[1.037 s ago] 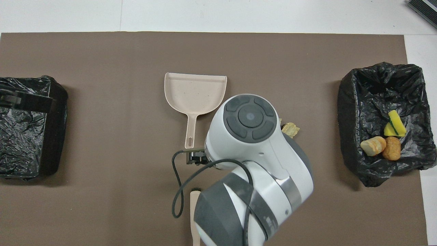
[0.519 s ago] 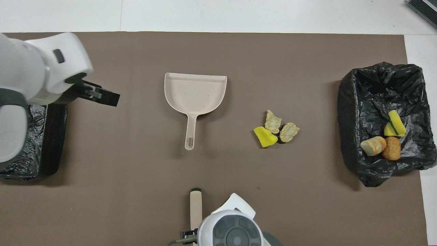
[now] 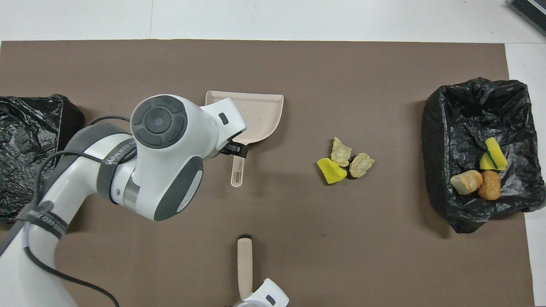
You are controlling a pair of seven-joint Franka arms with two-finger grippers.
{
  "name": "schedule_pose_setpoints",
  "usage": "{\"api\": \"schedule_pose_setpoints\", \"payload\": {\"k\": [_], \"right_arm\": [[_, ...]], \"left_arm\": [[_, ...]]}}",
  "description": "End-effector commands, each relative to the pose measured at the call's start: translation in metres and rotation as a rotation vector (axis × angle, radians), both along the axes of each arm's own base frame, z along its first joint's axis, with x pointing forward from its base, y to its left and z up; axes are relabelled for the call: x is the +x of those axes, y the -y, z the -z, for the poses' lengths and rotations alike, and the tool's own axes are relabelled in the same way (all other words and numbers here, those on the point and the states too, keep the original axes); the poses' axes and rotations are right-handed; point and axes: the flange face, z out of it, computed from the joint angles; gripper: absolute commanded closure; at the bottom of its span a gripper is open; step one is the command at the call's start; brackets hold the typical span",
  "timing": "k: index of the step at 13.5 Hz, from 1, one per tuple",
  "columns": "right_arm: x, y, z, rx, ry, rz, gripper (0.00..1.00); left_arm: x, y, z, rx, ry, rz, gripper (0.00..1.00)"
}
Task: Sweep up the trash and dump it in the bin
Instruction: 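Grasp the beige dustpan handle with the left gripper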
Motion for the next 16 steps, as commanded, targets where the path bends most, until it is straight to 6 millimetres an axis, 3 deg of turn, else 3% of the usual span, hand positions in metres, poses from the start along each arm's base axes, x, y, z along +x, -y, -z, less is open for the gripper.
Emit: {"api": "schedule_pose_setpoints", "payload": {"k": [1, 5, 8, 11, 12, 13, 14, 15, 16], "right_arm": [[-0.001, -0.001, -0.005, 0.011, -0.015, 0.034, 0.0], [-0.005, 0.003, -0.005, -0.023, -0.044, 0.027, 0.0], [-0.009, 0.005, -0.004, -0.043, -0.062, 0.004, 0.01], [-0.009, 0.005, -0.004, -0.04, -0.061, 0.0, 0.11], [-0.008, 0.005, -0.004, -0.038, -0.059, 0.001, 0.21], [-0.008, 0.005, -0.003, -0.037, -0.058, -0.003, 0.39], [-0.007, 0.004, -0.004, -0.033, -0.055, -0.004, 0.7], [-0.007, 0.003, -0.005, -0.034, -0.056, 0.003, 0.91], [-0.007, 0.002, -0.005, -0.035, -0.057, 0.012, 1.0]], "left_arm": [[-0.005, 0.014, 0.036, 0.037, 0.024, -0.051, 0.0], [-0.012, 0.012, 0.056, 0.026, 0.036, -0.058, 0.0], [-0.016, 0.012, 0.063, 0.024, 0.036, -0.053, 0.08], [-0.022, 0.024, 0.076, 0.03, 0.025, -0.042, 0.1], [-0.022, 0.024, 0.076, 0.031, 0.023, -0.042, 0.13], [-0.022, 0.024, 0.076, 0.03, 0.025, -0.042, 0.14], [-0.023, 0.025, 0.077, 0.033, 0.021, -0.04, 0.22], [-0.023, 0.024, 0.078, 0.036, 0.017, -0.041, 0.33], [-0.023, 0.024, 0.078, 0.036, 0.017, -0.041, 0.47]]}}
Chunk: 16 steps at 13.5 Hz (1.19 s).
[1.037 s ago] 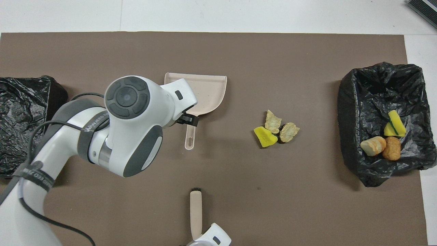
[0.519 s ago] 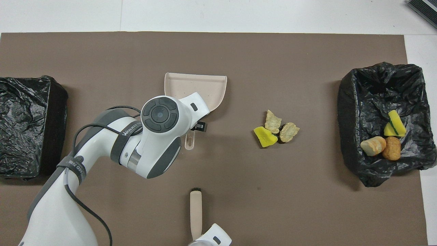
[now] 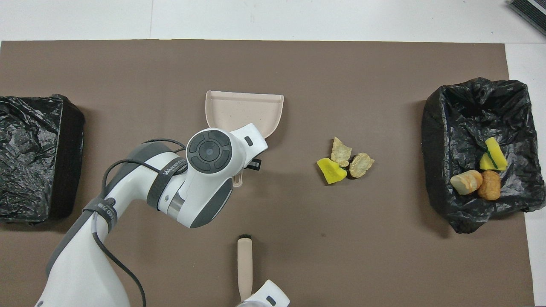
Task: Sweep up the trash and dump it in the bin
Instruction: 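Grasp the beige dustpan handle with the left gripper, then tilt the dustpan with the left gripper while the right gripper brings the brush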
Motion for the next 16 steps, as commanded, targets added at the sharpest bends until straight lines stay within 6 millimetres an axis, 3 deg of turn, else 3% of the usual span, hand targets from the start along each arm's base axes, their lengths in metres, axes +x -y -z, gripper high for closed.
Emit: {"api": "schedule_pose_setpoints", "payload": {"k": [1, 5, 8, 11, 14, 16], "right_arm": [[0.0, -0.001, -0.006, 0.006, -0.017, 0.025, 1.0], [0.001, -0.003, -0.009, -0.001, -0.017, 0.004, 1.0], [0.004, 0.003, -0.024, -0.037, -0.047, -0.018, 1.0], [0.018, 0.025, -0.046, -0.043, -0.068, -0.048, 1.0], [0.044, 0.054, -0.062, -0.05, -0.082, -0.036, 1.0], [0.06, 0.083, -0.075, -0.09, -0.102, -0.02, 1.0]], "left_arm": [[-0.002, 0.0, 0.004, 0.01, 0.018, -0.004, 0.6], [0.0, 0.002, 0.002, 0.008, 0.025, 0.009, 0.87], [0.012, -0.003, -0.018, -0.006, 0.06, 0.051, 0.9], [0.014, -0.012, -0.033, 0.025, 0.065, 0.229, 0.9], [0.019, -0.039, -0.043, 0.082, 0.023, 0.444, 0.9], [0.018, -0.046, -0.042, 0.107, -0.01, 0.568, 1.0]]}}
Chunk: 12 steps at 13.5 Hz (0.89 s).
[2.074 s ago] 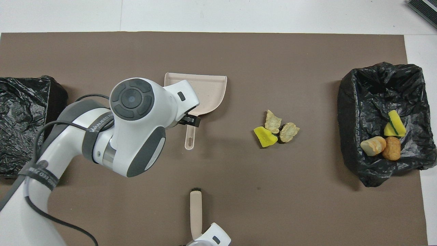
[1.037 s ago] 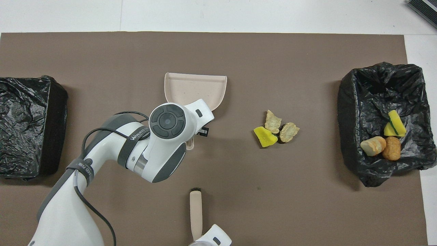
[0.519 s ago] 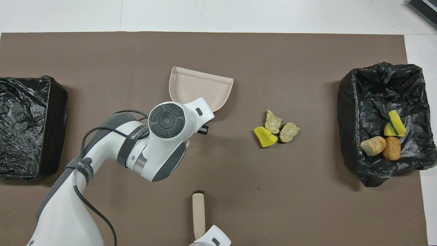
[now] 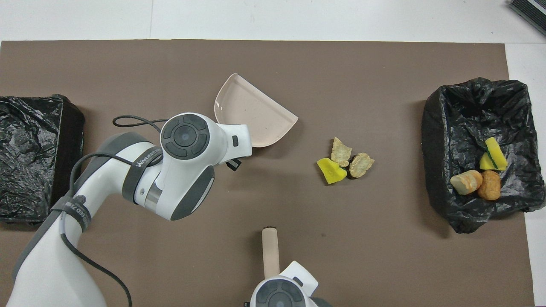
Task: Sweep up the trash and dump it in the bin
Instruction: 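Tilt the dustpan with the left gripper while the right gripper brings the brush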
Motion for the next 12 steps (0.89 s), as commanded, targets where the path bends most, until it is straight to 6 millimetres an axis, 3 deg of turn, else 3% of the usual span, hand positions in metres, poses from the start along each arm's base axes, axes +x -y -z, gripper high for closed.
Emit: {"api": "schedule_pose_setpoints", "payload": {"k": [1, 3, 5, 8, 12], "right_arm": [[0.018, 0.039, -0.026, -0.019, -0.009, -0.008, 1.0], [0.043, 0.084, -0.04, -0.051, -0.019, -0.025, 1.0], [0.067, 0.122, -0.052, -0.068, -0.012, -0.021, 1.0], [0.127, 0.214, -0.036, -0.119, 0.019, -0.036, 1.0], [0.183, 0.274, -0.021, -0.129, 0.172, -0.125, 1.0]], "left_arm": [[0.002, -0.019, -0.008, 0.047, -0.018, 0.186, 1.0], [-0.002, -0.022, -0.006, 0.07, -0.047, 0.324, 1.0], [-0.01, -0.011, -0.006, 0.074, -0.044, 0.427, 1.0], [-0.024, -0.008, -0.001, 0.083, -0.059, 0.465, 1.0], [-0.052, 0.008, 0.007, 0.123, -0.066, 0.544, 1.0]]}}
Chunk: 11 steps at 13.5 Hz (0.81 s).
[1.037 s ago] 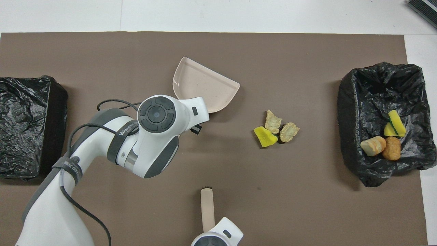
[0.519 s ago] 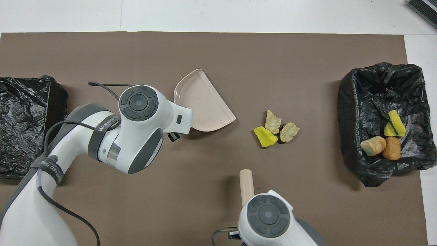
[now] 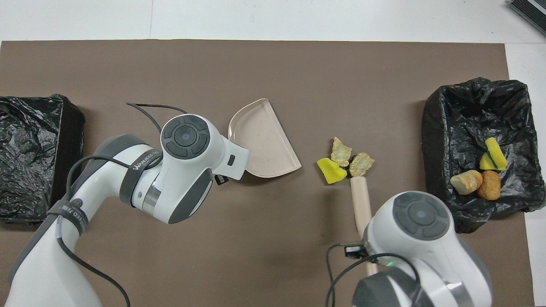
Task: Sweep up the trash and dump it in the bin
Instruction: 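Tilt the dustpan with the left gripper while the right gripper brings the brush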
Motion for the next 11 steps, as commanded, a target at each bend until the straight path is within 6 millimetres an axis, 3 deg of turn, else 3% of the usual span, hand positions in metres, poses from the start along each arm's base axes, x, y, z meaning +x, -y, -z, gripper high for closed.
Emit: {"api": "schedule_pose_setpoints", "payload": {"k": [1, 2, 5, 8, 10, 11], "right_arm": [[0.03, 0.04, 0.013, -0.036, 0.05, -0.101, 1.0], [0.039, 0.054, 0.021, -0.036, 0.039, -0.105, 1.0], [0.048, 0.051, 0.044, -0.05, -0.009, -0.127, 1.0], [0.044, 0.032, 0.052, -0.035, -0.043, -0.157, 1.0], [0.04, -0.006, 0.072, 0.027, -0.076, -0.164, 1.0], [0.047, -0.015, 0.077, 0.051, -0.086, -0.15, 1.0]], "left_arm": [[-0.026, 0.006, 0.004, 0.03, 0.028, 0.072, 1.0], [-0.026, 0.007, 0.005, 0.022, 0.047, 0.084, 1.0], [-0.034, 0.002, 0.009, 0.036, 0.037, 0.093, 1.0], [-0.039, 0.0, 0.012, 0.059, 0.043, 0.112, 1.0], [-0.041, -0.003, 0.013, 0.061, 0.039, 0.112, 1.0], [-0.041, -0.004, 0.013, 0.061, 0.038, 0.111, 1.0]]}}
